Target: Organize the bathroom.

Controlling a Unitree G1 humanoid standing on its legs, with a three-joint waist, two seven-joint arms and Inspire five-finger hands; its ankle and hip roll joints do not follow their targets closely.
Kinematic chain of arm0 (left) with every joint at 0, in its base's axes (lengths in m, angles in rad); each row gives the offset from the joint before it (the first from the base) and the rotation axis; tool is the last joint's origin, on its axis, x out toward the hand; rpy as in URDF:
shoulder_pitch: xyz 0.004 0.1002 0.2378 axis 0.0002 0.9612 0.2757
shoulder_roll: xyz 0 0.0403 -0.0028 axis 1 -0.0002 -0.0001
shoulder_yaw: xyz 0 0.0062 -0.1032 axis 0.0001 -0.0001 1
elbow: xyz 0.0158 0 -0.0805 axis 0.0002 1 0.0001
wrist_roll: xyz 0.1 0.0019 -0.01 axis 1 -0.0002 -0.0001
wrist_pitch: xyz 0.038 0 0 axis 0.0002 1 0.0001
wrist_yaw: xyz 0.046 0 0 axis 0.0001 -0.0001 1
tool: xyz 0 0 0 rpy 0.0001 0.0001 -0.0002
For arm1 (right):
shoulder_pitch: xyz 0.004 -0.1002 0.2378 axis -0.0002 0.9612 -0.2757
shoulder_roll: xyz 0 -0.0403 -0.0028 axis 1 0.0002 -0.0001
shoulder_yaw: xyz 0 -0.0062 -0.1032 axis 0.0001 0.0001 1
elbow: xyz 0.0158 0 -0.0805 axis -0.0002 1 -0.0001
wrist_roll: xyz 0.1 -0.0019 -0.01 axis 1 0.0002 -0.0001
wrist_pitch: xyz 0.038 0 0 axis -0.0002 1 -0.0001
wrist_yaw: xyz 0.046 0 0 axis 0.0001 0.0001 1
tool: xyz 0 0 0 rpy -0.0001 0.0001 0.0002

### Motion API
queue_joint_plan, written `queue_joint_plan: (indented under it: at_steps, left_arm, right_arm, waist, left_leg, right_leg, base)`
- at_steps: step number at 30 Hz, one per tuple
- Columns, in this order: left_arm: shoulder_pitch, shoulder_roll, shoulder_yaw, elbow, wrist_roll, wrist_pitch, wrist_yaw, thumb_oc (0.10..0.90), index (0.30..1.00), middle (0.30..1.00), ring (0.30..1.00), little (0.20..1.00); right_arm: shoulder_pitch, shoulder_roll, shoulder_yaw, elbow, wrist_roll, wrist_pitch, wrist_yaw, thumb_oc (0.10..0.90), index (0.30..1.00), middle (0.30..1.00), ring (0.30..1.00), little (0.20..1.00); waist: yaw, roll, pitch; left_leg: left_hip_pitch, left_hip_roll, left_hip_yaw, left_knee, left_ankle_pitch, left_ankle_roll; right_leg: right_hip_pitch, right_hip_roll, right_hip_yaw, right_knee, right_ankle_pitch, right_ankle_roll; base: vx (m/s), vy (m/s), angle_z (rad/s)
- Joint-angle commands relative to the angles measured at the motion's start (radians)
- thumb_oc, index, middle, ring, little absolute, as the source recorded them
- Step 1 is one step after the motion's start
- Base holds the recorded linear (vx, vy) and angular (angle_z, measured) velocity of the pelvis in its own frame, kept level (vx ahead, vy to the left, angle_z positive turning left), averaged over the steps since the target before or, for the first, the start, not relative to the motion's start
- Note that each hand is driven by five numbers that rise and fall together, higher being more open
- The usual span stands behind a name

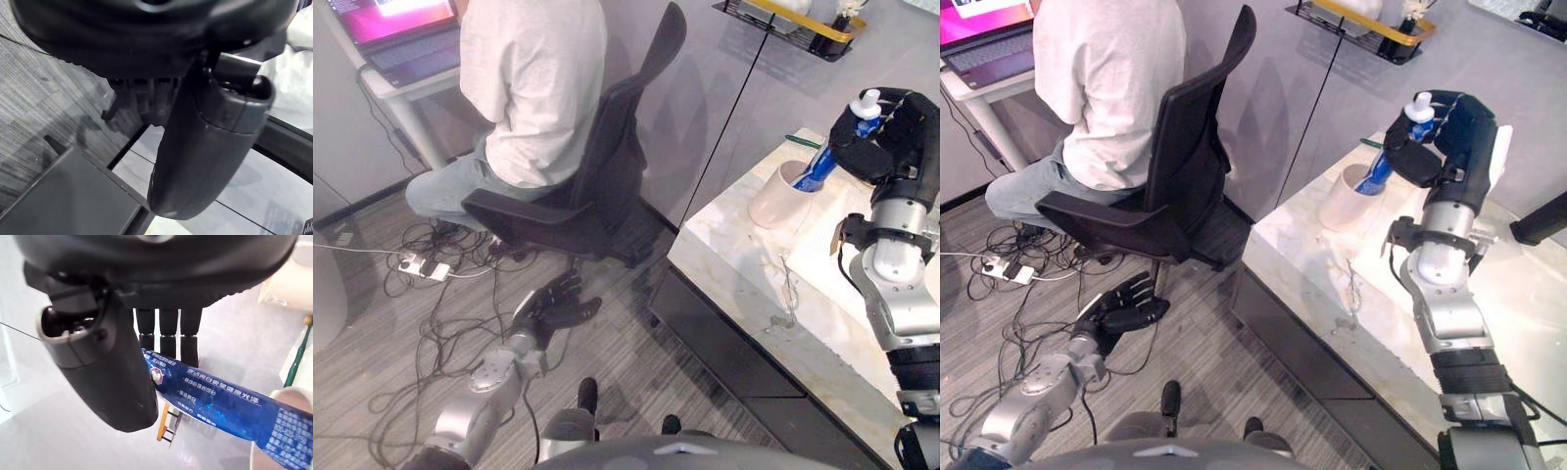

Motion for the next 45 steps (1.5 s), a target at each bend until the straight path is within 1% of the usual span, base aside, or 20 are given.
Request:
queue_joint_plan:
  at_steps: [1,5,6,7,8,9,13,22,30,34,37,38,39,42,44,45]
  left_arm:
    - [-0.009,0.005,0.006,-0.112,0.022,-0.085,-0.035,0.800,0.900,0.900,0.900,0.900]
    - [-0.006,0.004,0.008,-0.114,0.025,-0.089,-0.034,0.800,0.900,0.900,0.900,0.900]
    - [-0.005,0.005,0.011,-0.116,0.024,-0.087,-0.034,0.800,0.900,0.900,0.900,0.900]
    - [-0.002,0.007,0.012,-0.118,0.022,-0.086,-0.032,0.800,0.900,0.900,0.900,0.900]
    - [-0.001,0.007,0.011,-0.120,0.024,-0.086,-0.029,0.800,0.900,0.900,0.900,0.900]
    - [0.001,0.007,0.009,-0.121,0.029,-0.088,-0.024,0.800,0.900,0.900,0.900,0.900]
    - [-0.004,0.010,0.008,-0.122,0.038,-0.093,-0.020,0.800,0.900,0.900,0.900,0.900]
    - [-0.006,0.001,-0.002,-0.124,0.046,-0.099,0.003,0.800,0.900,0.900,0.900,0.900]
    - [-0.024,-0.008,-0.022,-0.125,0.048,-0.104,0.024,0.800,0.900,0.900,0.900,0.900]
    - [-0.032,-0.009,-0.027,-0.123,0.049,-0.112,0.030,0.800,0.900,0.900,0.900,0.900]
    - [-0.044,-0.014,-0.032,-0.115,0.046,-0.124,0.042,0.800,0.900,0.900,0.900,0.900]
    - [-0.046,-0.015,-0.034,-0.113,0.046,-0.126,0.045,0.800,0.900,0.900,0.900,0.900]
    - [-0.053,-0.018,-0.041,-0.108,0.045,-0.135,0.055,0.800,0.900,0.900,0.900,0.900]
    - [-0.063,-0.025,-0.041,-0.103,0.044,-0.139,0.070,0.800,0.900,0.900,0.900,0.900]
    - [-0.068,-0.026,-0.042,-0.099,0.042,-0.142,0.073,0.800,0.900,0.900,0.900,0.900]
    - [-0.076,-0.031,-0.038,-0.095,0.047,-0.139,0.078,0.800,0.900,0.900,0.900,0.900]
  right_arm:
    - [-0.059,-0.033,-0.068,-0.013,-0.003,-0.064,-0.002,0.400,0.300,0.300,0.300,0.300]
    - [-0.035,-0.013,-0.064,-0.022,-0.004,-0.073,0.008,0.400,0.300,0.300,0.300,0.300]
    - [-0.029,-0.009,-0.065,-0.023,0.002,-0.072,0.016,0.413,0.319,0.319,0.319,0.319]
    - [-0.024,-0.006,-0.064,-0.023,0.004,-0.072,0.019,0.543,0.514,0.514,0.514,0.514]
    - [-0.019,-0.003,-0.064,-0.025,0.006,-0.075,0.019,0.651,0.676,0.676,0.676,0.676]
    - [-0.011,0.003,-0.064,-0.025,0.015,-0.080,0.023,0.800,0.900,0.900,0.900,0.900]
    - [0.013,0.029,-0.070,-0.028,0.023,-0.092,0.015,0.800,0.900,0.900,0.900,0.900]
    - [0.071,0.040,-0.076,-0.053,0.037,-0.052,0.010,0.800,0.900,0.900,0.900,0.900]
    - [0.070,0.044,-0.075,-0.040,0.043,-0.055,0.001,0.800,0.900,0.900,0.900,0.900]
    - [0.062,0.045,-0.077,-0.043,0.049,-0.068,-0.007,0.800,0.900,0.900,0.900,0.900]
    - [0.059,0.037,-0.097,-0.074,0.053,-0.100,-0.039,0.800,0.900,0.900,0.900,0.900]
    - [0.059,0.036,-0.100,-0.078,0.055,-0.100,-0.040,0.800,0.900,0.900,0.900,0.900]
    - [0.058,0.030,-0.111,-0.097,0.057,-0.118,-0.061,0.800,0.900,0.900,0.900,0.900]
    - [0.064,0.027,-0.137,-0.132,0.079,-0.146,-0.075,0.800,0.900,0.900,0.900,0.900]
    - [0.066,0.027,-0.144,-0.138,0.092,-0.152,-0.074,0.800,0.900,0.900,0.900,0.900]
    - [0.072,0.030,-0.164,-0.159,0.123,-0.180,-0.089,0.800,0.900,0.900,0.900,0.900]
  waist:
    - [0.022,0.007,-0.080]
    - [0.022,0.009,-0.069]
    - [0.022,0.009,-0.067]
    - [0.022,0.009,-0.065]
    - [0.022,0.009,-0.063]
    - [0.022,0.008,-0.059]
    - [0.021,0.004,-0.048]
    - [0.004,0.005,-0.051]
    - [-0.002,0.003,-0.059]
    - [-0.004,0.004,-0.061]
    - [-0.012,0.004,-0.066]
    - [-0.014,0.004,-0.066]
    - [-0.021,0.003,-0.069]
    - [-0.032,0.005,-0.076]
    - [-0.034,0.005,-0.078]
    - [-0.042,0.007,-0.083]
  left_leg:
    - [0.089,-0.030,0.007,0.012,-0.133,0.032]
    - [0.085,-0.029,0.011,0.013,-0.132,0.034]
    - [0.085,-0.029,0.012,0.013,-0.132,0.034]
    - [0.084,-0.029,0.013,0.014,-0.133,0.034]
    - [0.083,-0.028,0.014,0.014,-0.132,0.035]
    - [0.081,-0.028,0.017,0.014,-0.132,0.036]
    - [0.078,-0.026,0.020,0.015,-0.134,0.038]
    - [0.086,-0.027,0.030,0.014,-0.137,0.042]
    - [0.091,-0.025,0.032,0.003,-0.136,0.039]
    - [0.093,-0.024,0.034,0.001,-0.135,0.039]
    - [0.092,-0.022,0.036,0.000,-0.136,0.037]
    - [0.092,-0.022,0.036,0.000,-0.137,0.037]
    - [0.091,-0.022,0.037,0.000,-0.137,0.036]
    - [0.089,-0.025,0.037,0.000,-0.138,0.035]
    - [0.087,-0.025,0.037,0.000,-0.138,0.035]
    - [0.084,-0.025,0.042,0.000,-0.137,0.033]
  right_leg:
    - [-0.076,0.081,-0.108,0.023,0.053,-0.039]
    - [-0.081,0.079,-0.108,0.026,0.054,-0.037]
    - [-0.083,0.079,-0.108,0.026,0.055,-0.036]
    - [-0.084,0.078,-0.108,0.027,0.055,-0.035]
    - [-0.085,0.078,-0.108,0.027,0.055,-0.035]
    - [-0.087,0.078,-0.108,0.026,0.056,-0.034]
    - [-0.094,0.079,-0.109,0.032,0.058,-0.031]
    - [-0.090,0.082,-0.101,0.033,0.055,-0.032]
    - [-0.087,0.084,-0.103,0.024,0.060,-0.029]
    - [-0.086,0.086,-0.101,0.022,0.061,-0.030]
    - [-0.085,0.088,-0.099,0.020,0.062,-0.030]
    - [-0.086,0.088,-0.098,0.019,0.062,-0.030]
    - [-0.086,0.089,-0.094,0.017,0.065,-0.029]
    - [-0.090,0.089,-0.083,0.010,0.071,-0.027]
    - [-0.092,0.089,-0.080,0.009,0.073,-0.025]
    - [-0.096,0.087,-0.077,0.009,0.077,-0.023]
  base:
    - [0.00,0.000,0.00]
    - [0.00,0.000,0.00]
    - [0.00,0.000,0.00]
    - [0.00,0.000,0.00]
    - [0.00,0.000,0.00]
    - [0.00,0.000,0.00]
    - [-0.03,-0.012,0.00]
    - [-0.03,0.010,-0.01]
    - [-0.06,0.013,0.00]
    - [-0.08,0.019,-0.01]
    - [-0.11,0.033,-0.03]
    - [-0.15,0.050,-0.04]
    - [-0.13,0.052,-0.04]
    - [-0.12,0.060,-0.06]
    - [-0.09,0.047,-0.03]
    - [-0.10,0.052,-0.03]
